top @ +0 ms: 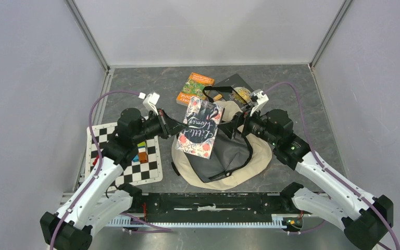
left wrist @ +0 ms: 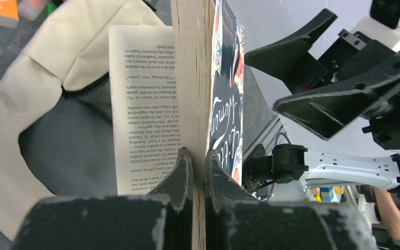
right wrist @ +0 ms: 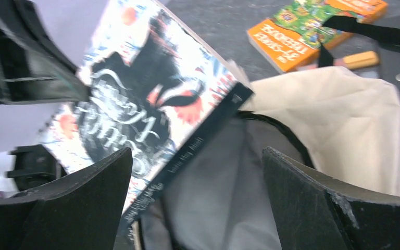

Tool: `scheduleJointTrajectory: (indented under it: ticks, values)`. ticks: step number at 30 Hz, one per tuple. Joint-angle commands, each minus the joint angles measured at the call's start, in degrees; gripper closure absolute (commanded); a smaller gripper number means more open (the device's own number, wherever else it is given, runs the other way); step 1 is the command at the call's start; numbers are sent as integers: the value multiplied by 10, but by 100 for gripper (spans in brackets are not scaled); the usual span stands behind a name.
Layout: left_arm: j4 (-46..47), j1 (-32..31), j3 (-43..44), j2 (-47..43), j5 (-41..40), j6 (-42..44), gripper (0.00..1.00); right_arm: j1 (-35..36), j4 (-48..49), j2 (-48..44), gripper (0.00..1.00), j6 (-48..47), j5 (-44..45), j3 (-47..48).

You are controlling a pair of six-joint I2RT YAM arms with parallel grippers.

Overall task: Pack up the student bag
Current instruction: Pick up the book from the center of the board.

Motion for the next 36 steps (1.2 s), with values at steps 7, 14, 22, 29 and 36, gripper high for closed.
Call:
scheduleJointTrajectory:
  ticks: [7,14,22,29,36]
  values:
    - [145,-23,-17,-34,-46,-94,98,3,169,-28,2,169,-94,-75]
    - [171,-26,-25,-27,-34,-99,98,10,317,15,2,267,-149,-125]
    - [221,-28,-40,-30,5,-113,98,31,337,59,11,263,-140,-94]
    - [230,-28,-53,-37,20,-122,97,34,320,56,67,238,-111,-86]
    - [128,-28,-38,-56,-25,-66,12,33,243,6,100,165,-82,-75]
